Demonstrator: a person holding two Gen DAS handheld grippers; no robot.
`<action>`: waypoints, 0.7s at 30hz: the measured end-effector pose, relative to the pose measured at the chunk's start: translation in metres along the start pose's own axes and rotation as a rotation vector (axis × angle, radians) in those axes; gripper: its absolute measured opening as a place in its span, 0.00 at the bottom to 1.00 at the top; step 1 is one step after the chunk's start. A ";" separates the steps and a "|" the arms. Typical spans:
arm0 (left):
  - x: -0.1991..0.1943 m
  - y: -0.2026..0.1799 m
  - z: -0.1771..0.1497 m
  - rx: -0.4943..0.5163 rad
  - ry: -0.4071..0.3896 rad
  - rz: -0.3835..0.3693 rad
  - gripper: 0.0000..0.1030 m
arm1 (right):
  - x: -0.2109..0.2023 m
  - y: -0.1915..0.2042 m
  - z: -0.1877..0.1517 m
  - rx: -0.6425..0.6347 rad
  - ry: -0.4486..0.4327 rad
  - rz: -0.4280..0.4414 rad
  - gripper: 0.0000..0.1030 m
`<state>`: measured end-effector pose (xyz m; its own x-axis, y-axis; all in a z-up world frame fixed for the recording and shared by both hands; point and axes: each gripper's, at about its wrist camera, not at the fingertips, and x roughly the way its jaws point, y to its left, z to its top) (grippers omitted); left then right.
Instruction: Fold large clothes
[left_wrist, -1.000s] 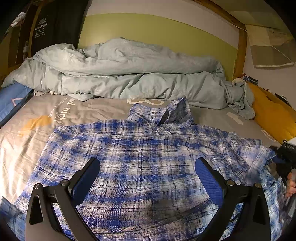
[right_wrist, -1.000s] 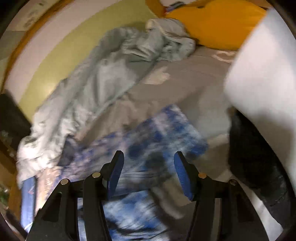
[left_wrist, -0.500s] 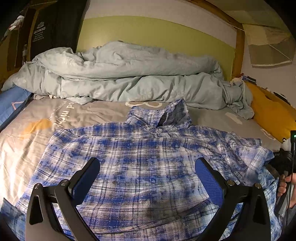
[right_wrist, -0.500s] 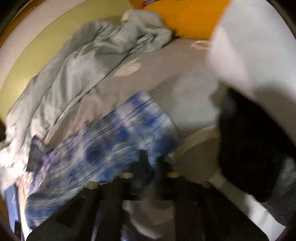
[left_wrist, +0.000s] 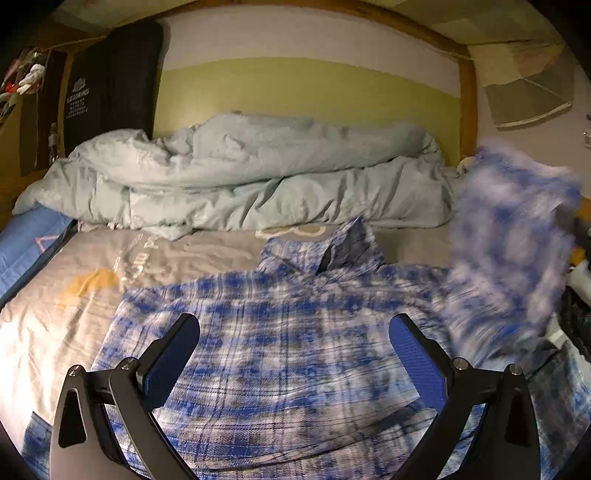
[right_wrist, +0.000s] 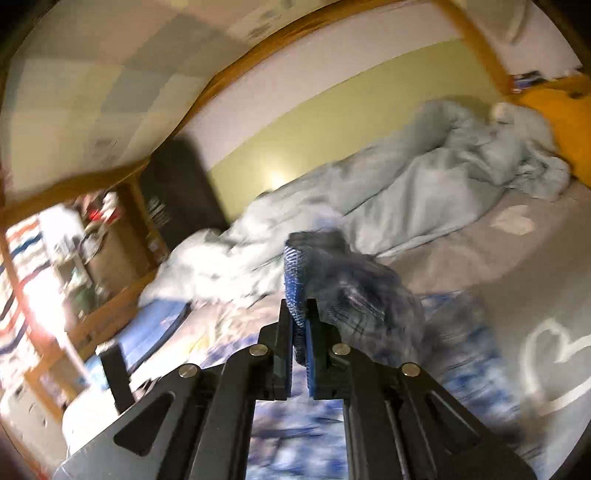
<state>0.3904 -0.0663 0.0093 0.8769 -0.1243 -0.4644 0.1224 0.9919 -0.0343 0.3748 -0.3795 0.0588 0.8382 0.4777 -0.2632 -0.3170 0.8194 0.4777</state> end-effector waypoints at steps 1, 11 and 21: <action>-0.003 -0.001 0.001 0.003 -0.011 -0.005 1.00 | 0.011 0.006 -0.005 0.004 0.044 0.014 0.05; 0.012 0.001 -0.003 0.031 0.084 0.058 1.00 | 0.079 -0.018 -0.054 0.131 0.304 -0.109 0.55; 0.022 -0.002 -0.012 -0.230 0.342 -0.377 0.98 | 0.037 -0.008 -0.023 0.049 0.082 -0.201 0.64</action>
<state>0.4037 -0.0702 -0.0112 0.5865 -0.4934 -0.6423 0.2600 0.8658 -0.4276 0.3979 -0.3613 0.0256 0.8427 0.3324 -0.4235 -0.1240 0.8854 0.4481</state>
